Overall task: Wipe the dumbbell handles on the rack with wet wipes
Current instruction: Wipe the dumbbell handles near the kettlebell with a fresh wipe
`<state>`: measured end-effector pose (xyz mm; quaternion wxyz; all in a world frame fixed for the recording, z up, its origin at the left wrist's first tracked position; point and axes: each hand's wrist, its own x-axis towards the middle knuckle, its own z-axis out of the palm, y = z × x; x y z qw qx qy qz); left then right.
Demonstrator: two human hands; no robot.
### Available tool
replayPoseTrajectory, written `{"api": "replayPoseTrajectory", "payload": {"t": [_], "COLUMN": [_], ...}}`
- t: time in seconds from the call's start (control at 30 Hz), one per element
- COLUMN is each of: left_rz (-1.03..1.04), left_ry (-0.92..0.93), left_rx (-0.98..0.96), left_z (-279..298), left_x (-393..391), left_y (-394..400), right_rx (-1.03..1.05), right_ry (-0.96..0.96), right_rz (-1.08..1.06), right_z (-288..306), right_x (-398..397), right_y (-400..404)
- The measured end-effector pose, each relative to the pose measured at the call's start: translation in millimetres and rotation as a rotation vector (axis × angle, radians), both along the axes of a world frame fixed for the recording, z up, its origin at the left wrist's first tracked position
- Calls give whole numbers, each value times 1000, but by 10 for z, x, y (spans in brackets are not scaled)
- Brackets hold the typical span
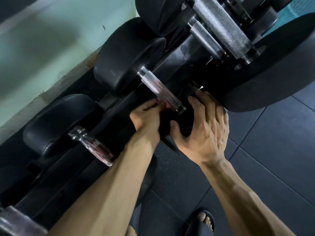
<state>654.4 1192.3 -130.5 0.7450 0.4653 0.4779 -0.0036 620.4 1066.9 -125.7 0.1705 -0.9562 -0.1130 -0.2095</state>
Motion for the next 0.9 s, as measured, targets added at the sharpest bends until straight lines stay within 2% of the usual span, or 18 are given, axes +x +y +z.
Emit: {"api": "replayPoseTrajectory", "payload": {"t": [0.07,0.1,0.23,0.37,0.43,0.57,0.7,0.77,0.9], "left_rz": [124,121,-159,-296,-245,40,-127,-147,115], "left_ry": [-47,-60,-14,33,24,-14,52,74,50], "left_rx": [-7,-4,22,96,126,55,90,93,64], "left_z": [26,31,72,63,76,84,0,-29,22], "left_x": [86,83,-87,-88,-69,-8,-142,-129,169], "left_y": [57,57,-61,-59,-34,-33,-143,-141,-6], "right_rx": [21,29,80,107,104,113,135,139,132], "right_ry": [1,5,18,55,62,69,68,68,74], "right_rz": [-5,-11,-54,-41,-19,18,5,4,15], "right_z": [-9,-15,-54,-118,-130,-139,-156,-162,-157], "right_x": [-11,-18,-100,-230,-255,-257,-259,-256,-257], "right_y": [-1,0,-1,-57,-91,-143,-128,-128,-146]}}
